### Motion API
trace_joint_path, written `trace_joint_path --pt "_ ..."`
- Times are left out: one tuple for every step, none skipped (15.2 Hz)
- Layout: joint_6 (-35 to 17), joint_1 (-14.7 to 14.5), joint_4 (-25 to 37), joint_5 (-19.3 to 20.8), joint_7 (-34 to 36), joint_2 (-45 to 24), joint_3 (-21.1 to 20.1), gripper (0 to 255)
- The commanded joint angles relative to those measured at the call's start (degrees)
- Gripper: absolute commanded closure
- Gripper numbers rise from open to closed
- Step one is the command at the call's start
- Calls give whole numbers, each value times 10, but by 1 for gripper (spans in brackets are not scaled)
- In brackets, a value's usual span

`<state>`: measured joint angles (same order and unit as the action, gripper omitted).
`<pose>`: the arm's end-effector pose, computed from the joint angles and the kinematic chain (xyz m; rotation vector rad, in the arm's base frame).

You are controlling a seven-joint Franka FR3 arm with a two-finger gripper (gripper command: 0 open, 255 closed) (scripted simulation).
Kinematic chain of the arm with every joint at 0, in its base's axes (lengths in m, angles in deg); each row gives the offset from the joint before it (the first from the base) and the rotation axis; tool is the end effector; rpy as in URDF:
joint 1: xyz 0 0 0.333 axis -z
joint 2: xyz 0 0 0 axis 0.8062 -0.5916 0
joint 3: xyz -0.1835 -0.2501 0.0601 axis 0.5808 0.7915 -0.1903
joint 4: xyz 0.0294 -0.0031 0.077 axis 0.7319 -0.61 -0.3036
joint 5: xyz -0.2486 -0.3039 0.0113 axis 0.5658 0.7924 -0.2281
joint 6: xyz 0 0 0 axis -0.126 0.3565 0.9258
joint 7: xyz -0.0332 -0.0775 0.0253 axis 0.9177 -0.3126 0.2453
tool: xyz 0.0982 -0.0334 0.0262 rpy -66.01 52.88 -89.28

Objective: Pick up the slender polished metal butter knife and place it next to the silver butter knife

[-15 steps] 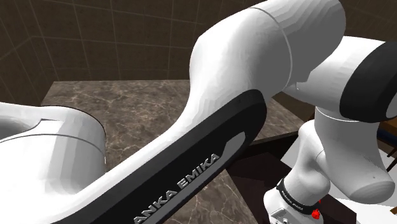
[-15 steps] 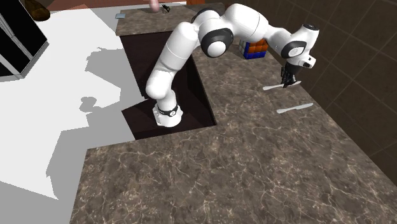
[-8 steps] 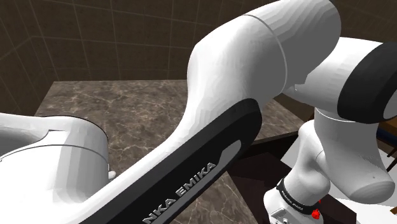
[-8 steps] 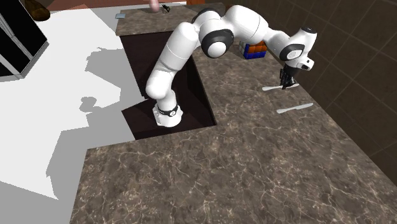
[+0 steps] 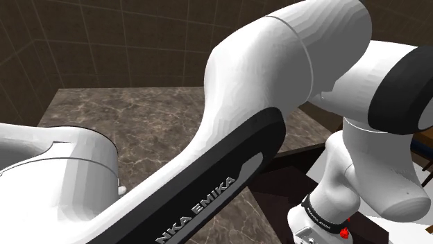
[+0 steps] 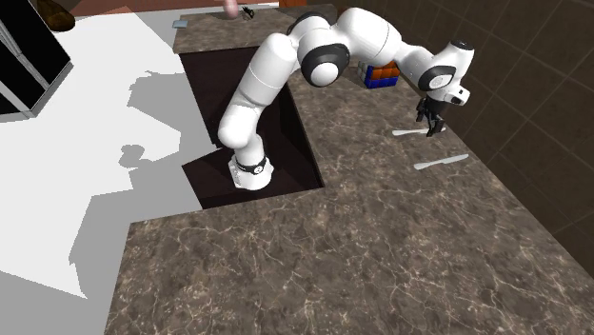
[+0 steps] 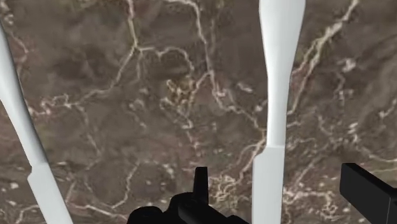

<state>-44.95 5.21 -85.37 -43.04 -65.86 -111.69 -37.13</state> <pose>0.3098 0.6336 0.3450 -2.6287 -1.6168 -0.0739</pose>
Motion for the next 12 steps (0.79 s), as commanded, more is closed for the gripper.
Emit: trace_joint_path --pt "14 1 5 -3 -2 9 -2 0" --pt "28 3 11 -7 -4 18 -4 0" --pt "43 4 18 -10 -6 26 -6 0" --pt "55 5 24 -12 -7 32 -7 0" --pt "55 5 24 -12 -7 32 -7 0" --pt "55 5 24 -12 -7 32 -7 0" --pt "55 5 24 -12 -7 32 -7 0" --pt "55 5 24 -12 -7 32 -7 0" --pt "55 5 24 -12 -7 32 -7 0" --pt "55 5 24 -12 -7 32 -7 0" --pt "55 5 24 -12 -7 32 -7 0" --pt "55 5 24 -12 -7 32 -7 0"
